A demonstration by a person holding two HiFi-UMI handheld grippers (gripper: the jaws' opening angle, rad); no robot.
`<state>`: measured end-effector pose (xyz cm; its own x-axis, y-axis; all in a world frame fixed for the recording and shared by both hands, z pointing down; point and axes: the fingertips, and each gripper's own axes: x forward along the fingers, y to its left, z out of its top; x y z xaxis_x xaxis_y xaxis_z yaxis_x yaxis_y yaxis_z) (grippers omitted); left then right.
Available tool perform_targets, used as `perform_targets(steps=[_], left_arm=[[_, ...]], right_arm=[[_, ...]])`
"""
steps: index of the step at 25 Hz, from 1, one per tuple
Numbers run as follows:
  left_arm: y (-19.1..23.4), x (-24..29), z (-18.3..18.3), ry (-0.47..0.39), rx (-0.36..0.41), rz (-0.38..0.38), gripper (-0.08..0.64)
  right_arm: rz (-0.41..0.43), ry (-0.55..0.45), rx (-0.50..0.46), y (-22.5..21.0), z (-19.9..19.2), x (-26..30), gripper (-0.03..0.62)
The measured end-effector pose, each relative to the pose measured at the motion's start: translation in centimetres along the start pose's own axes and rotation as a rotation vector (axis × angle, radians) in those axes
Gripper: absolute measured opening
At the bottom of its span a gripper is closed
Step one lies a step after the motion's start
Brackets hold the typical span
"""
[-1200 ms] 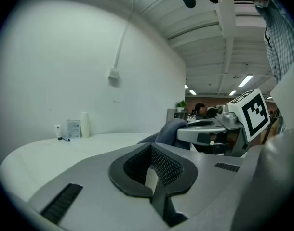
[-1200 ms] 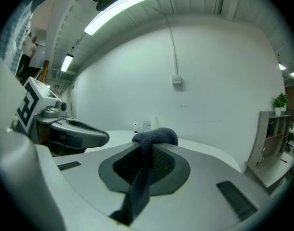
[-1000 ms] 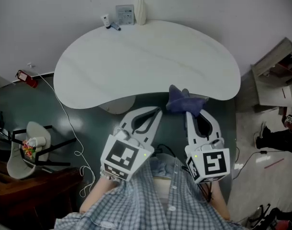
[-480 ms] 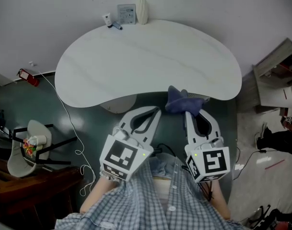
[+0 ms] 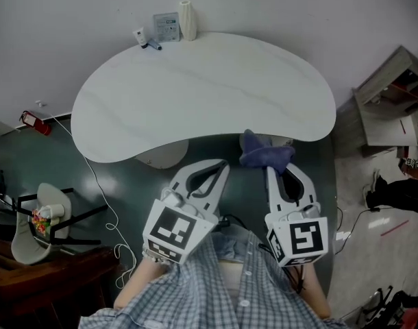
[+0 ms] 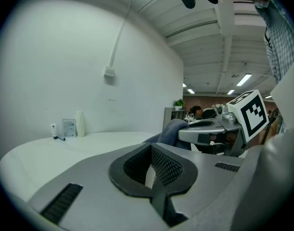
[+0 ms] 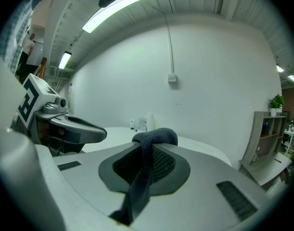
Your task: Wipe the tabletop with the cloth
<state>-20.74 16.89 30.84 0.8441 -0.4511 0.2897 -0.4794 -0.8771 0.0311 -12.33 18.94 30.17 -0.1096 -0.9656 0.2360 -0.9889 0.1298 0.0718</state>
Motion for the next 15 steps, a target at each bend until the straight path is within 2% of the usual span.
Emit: perform_targets(steps=[8, 15], left_arm=[[-1.6, 3.2, 0.3, 0.024, 0.024, -0.099, 0.006], [-3.0, 8.1, 1.0, 0.039, 0.040, -0.207, 0.006]], right_arm=[[-0.086, 0.021, 0.055, -2.6, -1.3, -0.9, 0.023], [-0.167, 0.039, 0.089, -6.5, -2.0, -0.4, 0.023]])
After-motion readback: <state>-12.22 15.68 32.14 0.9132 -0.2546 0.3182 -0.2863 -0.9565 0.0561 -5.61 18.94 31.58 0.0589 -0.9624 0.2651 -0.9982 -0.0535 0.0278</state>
